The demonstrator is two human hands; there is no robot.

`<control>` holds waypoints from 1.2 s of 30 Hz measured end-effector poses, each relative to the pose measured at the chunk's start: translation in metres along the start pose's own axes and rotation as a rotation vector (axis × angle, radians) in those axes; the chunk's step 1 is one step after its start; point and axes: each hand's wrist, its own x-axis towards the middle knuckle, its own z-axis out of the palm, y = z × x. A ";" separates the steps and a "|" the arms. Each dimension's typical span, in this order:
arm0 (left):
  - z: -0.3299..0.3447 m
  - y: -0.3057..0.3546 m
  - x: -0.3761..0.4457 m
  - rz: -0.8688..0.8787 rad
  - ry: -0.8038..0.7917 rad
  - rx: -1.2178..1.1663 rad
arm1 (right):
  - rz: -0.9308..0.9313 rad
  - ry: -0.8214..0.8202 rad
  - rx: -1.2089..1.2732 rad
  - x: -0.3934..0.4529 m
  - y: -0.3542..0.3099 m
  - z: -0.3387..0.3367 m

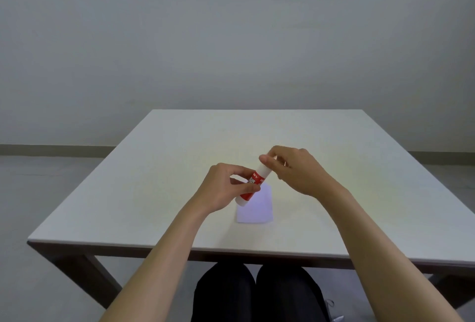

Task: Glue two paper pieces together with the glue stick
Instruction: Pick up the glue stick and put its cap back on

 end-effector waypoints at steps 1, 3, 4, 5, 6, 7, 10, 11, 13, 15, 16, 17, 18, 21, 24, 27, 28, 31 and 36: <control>-0.002 0.001 0.001 0.000 0.010 0.004 | -0.024 -0.051 0.065 -0.002 0.001 -0.004; -0.005 0.003 0.004 -0.007 -0.008 0.032 | -0.029 -0.072 0.105 -0.005 0.001 -0.005; -0.004 0.004 0.005 -0.008 -0.030 0.053 | 0.006 -0.045 0.047 -0.004 0.002 -0.002; -0.003 0.004 0.005 -0.009 -0.046 0.070 | 0.043 -0.002 -0.081 -0.002 0.001 -0.001; -0.001 0.003 0.006 -0.013 -0.052 0.075 | 0.073 0.037 -0.217 -0.002 -0.001 -0.002; 0.000 0.004 0.006 -0.019 -0.047 0.067 | 0.061 0.053 -0.269 -0.003 -0.002 -0.003; -0.003 0.003 0.007 -0.030 -0.034 0.042 | -0.051 -0.090 -0.021 -0.006 -0.003 -0.011; -0.003 0.003 0.007 -0.028 -0.045 0.051 | -0.063 -0.108 0.025 -0.006 -0.004 -0.011; -0.002 0.003 0.007 -0.021 -0.077 0.085 | 0.026 -0.062 -0.077 -0.002 -0.004 -0.004; 0.002 0.003 0.006 -0.025 -0.086 0.092 | 0.123 -0.001 -0.265 0.001 -0.004 0.000; 0.003 0.003 0.005 -0.028 -0.075 0.085 | 0.115 -0.011 -0.232 0.000 -0.003 0.001; 0.003 0.002 0.006 -0.030 -0.062 0.077 | 0.082 -0.053 -0.109 -0.001 0.000 0.000; 0.002 0.002 0.006 -0.031 -0.054 0.072 | 0.036 -0.117 0.033 -0.003 0.002 -0.002; -0.002 0.003 0.008 -0.028 -0.059 0.064 | -0.013 -0.145 0.186 -0.004 0.003 -0.002; -0.001 0.006 0.009 -0.015 -0.084 0.068 | 0.100 0.000 -0.101 0.002 0.001 0.006; -0.002 0.005 0.009 -0.022 -0.073 0.054 | 0.017 -0.080 0.082 0.000 0.007 -0.004; -0.004 0.004 0.009 -0.026 -0.065 0.053 | -0.029 -0.145 0.148 -0.002 0.008 -0.009; -0.003 0.001 0.009 -0.037 -0.068 0.062 | -0.025 -0.143 0.087 -0.002 0.010 -0.001; 0.004 -0.002 0.006 -0.037 -0.042 0.048 | 0.089 -0.058 -0.037 0.002 0.012 0.007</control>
